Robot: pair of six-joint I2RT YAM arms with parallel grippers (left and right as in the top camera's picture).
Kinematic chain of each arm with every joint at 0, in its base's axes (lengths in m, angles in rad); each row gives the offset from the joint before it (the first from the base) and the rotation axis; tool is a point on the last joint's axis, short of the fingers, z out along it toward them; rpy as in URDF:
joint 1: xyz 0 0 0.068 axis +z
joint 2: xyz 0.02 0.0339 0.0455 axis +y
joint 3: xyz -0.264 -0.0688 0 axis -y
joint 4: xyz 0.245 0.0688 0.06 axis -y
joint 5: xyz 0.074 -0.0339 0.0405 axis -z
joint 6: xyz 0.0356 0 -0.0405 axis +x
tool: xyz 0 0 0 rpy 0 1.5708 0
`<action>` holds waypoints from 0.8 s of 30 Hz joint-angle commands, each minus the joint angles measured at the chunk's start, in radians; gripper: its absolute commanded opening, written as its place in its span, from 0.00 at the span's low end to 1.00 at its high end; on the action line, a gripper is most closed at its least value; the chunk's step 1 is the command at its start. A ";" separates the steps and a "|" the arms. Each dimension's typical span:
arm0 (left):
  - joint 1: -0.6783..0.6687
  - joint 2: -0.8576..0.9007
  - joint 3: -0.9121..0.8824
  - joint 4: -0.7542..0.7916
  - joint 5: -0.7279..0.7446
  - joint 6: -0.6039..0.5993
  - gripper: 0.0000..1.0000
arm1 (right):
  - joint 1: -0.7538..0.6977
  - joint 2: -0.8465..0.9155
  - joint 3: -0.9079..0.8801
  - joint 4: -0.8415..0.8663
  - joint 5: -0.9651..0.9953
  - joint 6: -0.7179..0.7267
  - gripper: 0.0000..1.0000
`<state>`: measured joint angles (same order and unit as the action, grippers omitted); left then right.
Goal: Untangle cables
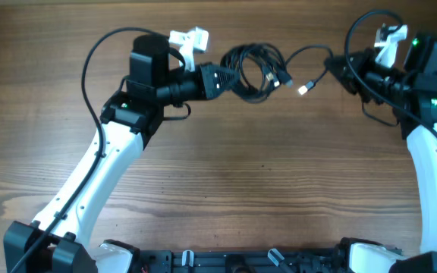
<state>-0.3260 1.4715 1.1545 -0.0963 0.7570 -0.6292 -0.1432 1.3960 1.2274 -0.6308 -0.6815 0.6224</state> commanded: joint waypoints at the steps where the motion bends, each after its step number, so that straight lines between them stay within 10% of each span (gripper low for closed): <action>1: 0.056 -0.019 0.011 0.105 0.014 -0.172 0.04 | -0.001 0.032 0.008 -0.089 0.150 -0.144 0.04; 11: 0.109 -0.018 0.011 0.102 -0.168 -0.367 0.04 | 0.110 0.051 0.008 -0.189 0.113 -0.256 0.05; 24: -0.030 -0.018 0.011 -0.287 -0.281 -0.241 0.04 | 0.118 0.051 0.009 0.122 0.169 -0.068 0.58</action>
<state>-0.3283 1.4715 1.1549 -0.3531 0.5438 -0.9070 -0.0250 1.4391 1.2274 -0.5434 -0.5407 0.4858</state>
